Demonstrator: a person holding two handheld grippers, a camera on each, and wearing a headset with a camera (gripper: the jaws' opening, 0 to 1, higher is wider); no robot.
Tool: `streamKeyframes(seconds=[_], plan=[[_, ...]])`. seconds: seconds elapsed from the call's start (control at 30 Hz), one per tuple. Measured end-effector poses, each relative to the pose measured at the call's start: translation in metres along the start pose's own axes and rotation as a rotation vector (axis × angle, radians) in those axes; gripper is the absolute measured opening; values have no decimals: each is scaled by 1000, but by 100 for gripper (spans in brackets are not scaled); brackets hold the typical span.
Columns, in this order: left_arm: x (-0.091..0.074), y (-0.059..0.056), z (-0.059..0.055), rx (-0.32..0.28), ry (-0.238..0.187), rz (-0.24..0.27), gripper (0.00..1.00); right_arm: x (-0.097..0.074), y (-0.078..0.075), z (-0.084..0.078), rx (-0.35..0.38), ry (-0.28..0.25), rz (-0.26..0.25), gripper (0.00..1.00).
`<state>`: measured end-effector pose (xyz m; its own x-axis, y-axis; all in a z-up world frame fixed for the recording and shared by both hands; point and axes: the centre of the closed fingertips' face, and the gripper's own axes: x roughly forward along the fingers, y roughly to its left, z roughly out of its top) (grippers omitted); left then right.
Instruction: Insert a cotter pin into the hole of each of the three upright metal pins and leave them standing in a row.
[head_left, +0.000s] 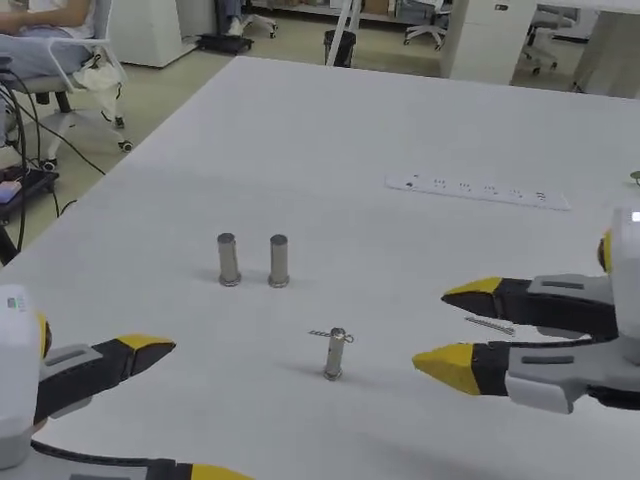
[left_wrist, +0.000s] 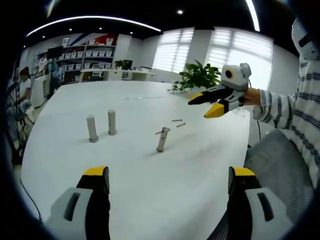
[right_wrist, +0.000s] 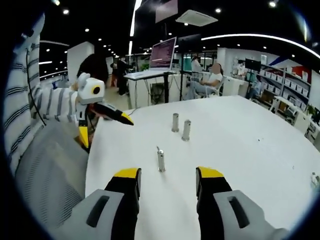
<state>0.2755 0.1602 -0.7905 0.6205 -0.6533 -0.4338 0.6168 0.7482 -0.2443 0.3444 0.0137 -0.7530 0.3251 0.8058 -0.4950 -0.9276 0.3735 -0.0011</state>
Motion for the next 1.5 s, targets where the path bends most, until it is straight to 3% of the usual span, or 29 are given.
streamKeyframes(seconds=[0.43,0.57,0.77,1.07,1.37,1.5], plan=[[-2,-2,5,15,-2,-10,99,-49,-3,-27,140,-41,-127,58],[-3,-6,5,5,-10,-6,99,-58,3,-37,186,-49,-129,62],[-1,-13,3,3,-3,-17,99,-62,10,-53,225,-33,-140,72],[3,-12,3,5,3,-32,99,-67,7,-74,302,-18,-170,82],[10,-6,2,-15,-1,-42,99,-67,10,-79,335,-5,-172,99],[14,-3,5,-13,2,-45,99,-66,14,-78,335,-3,-159,100]])
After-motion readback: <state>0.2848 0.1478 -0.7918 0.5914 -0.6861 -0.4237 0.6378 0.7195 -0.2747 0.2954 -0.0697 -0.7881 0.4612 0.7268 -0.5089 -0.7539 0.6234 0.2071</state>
